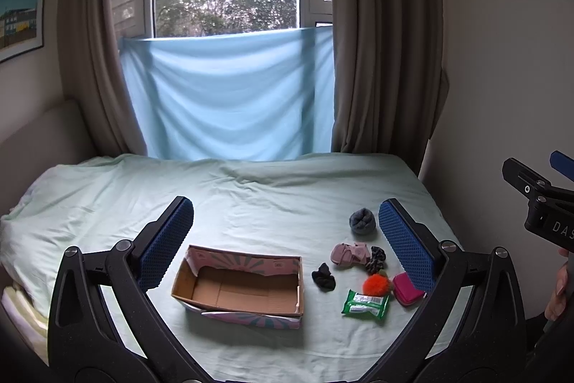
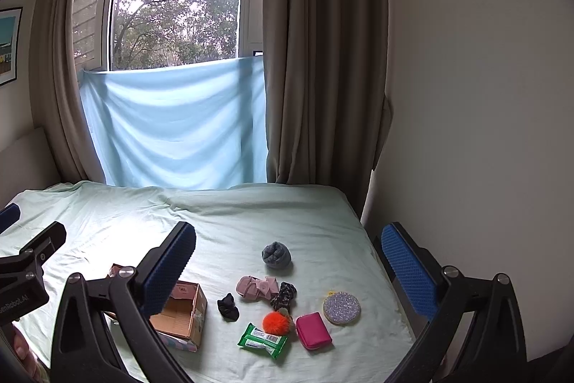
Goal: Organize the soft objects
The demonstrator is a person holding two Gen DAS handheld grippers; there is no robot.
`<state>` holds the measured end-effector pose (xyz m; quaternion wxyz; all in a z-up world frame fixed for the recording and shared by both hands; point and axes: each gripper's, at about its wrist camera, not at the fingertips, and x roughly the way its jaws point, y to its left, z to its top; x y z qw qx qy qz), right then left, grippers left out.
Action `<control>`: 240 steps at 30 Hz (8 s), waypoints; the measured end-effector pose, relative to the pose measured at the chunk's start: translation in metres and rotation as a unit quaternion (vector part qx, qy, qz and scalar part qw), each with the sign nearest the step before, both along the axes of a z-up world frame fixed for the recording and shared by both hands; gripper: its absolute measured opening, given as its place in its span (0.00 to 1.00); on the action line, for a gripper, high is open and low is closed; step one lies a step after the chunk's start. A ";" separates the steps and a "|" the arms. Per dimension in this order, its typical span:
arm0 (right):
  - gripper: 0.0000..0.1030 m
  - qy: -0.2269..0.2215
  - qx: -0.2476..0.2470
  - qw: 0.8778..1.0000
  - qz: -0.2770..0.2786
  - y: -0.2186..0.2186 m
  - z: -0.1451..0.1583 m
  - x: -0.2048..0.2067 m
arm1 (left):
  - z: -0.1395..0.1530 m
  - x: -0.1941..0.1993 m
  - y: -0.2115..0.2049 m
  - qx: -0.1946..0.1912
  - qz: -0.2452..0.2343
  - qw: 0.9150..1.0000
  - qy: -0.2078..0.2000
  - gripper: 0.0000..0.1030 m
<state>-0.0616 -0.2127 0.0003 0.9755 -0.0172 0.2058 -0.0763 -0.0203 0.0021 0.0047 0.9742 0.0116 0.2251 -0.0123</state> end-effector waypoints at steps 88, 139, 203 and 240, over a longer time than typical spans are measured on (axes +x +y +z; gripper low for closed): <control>0.46 0.326 0.066 0.935 0.125 -0.148 -0.440 0.181 | -0.474 0.155 -0.252 0.316 -0.425 0.791 0.307 0.37; 0.44 0.242 0.079 0.954 0.161 0.208 -0.213 0.183 | -0.226 0.183 0.132 0.113 -0.105 0.956 0.249 0.37; 1.00 0.297 0.082 0.941 0.137 0.231 -0.197 0.173 | -0.228 0.145 0.200 -0.031 -0.034 0.946 0.321 1.00; 1.00 0.142 0.051 0.989 -0.010 -0.072 -0.138 0.040 | -0.153 0.055 -0.083 -0.055 -0.078 0.968 0.234 1.00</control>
